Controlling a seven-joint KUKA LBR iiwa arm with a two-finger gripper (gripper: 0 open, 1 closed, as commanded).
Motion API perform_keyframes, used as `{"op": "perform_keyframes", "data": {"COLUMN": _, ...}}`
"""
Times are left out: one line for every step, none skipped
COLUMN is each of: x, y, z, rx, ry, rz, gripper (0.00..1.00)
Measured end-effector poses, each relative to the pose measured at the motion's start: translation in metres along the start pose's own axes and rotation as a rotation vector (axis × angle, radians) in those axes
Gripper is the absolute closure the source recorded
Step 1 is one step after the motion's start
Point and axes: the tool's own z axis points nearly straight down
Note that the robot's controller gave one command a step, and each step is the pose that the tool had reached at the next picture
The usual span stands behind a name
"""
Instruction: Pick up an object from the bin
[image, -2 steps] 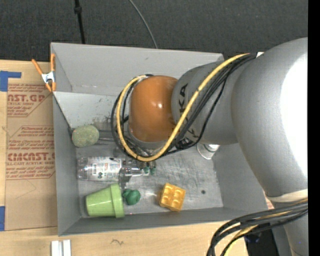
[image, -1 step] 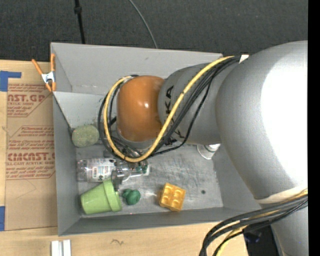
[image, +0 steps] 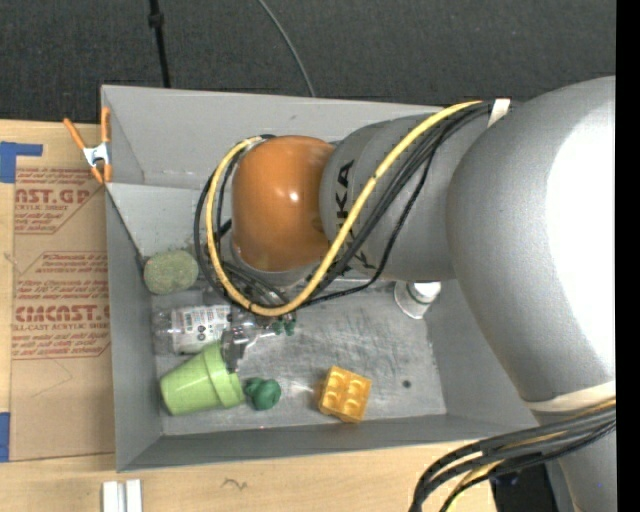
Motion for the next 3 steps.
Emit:
{"op": "perform_keyframes", "data": {"x": 0.014, "y": 0.016, "z": 0.049, "rx": 0.009, "ry": -0.012, "rz": -0.074, "gripper": 0.00}}
{"op": "perform_keyframes", "data": {"x": -0.009, "y": -0.011, "z": 0.060, "rx": -0.003, "ry": -0.012, "rz": -0.093, "gripper": 1.00}}
{"op": "perform_keyframes", "data": {"x": -0.009, "y": -0.011, "z": 0.060, "rx": -0.003, "ry": -0.012, "rz": -0.093, "gripper": 1.00}}
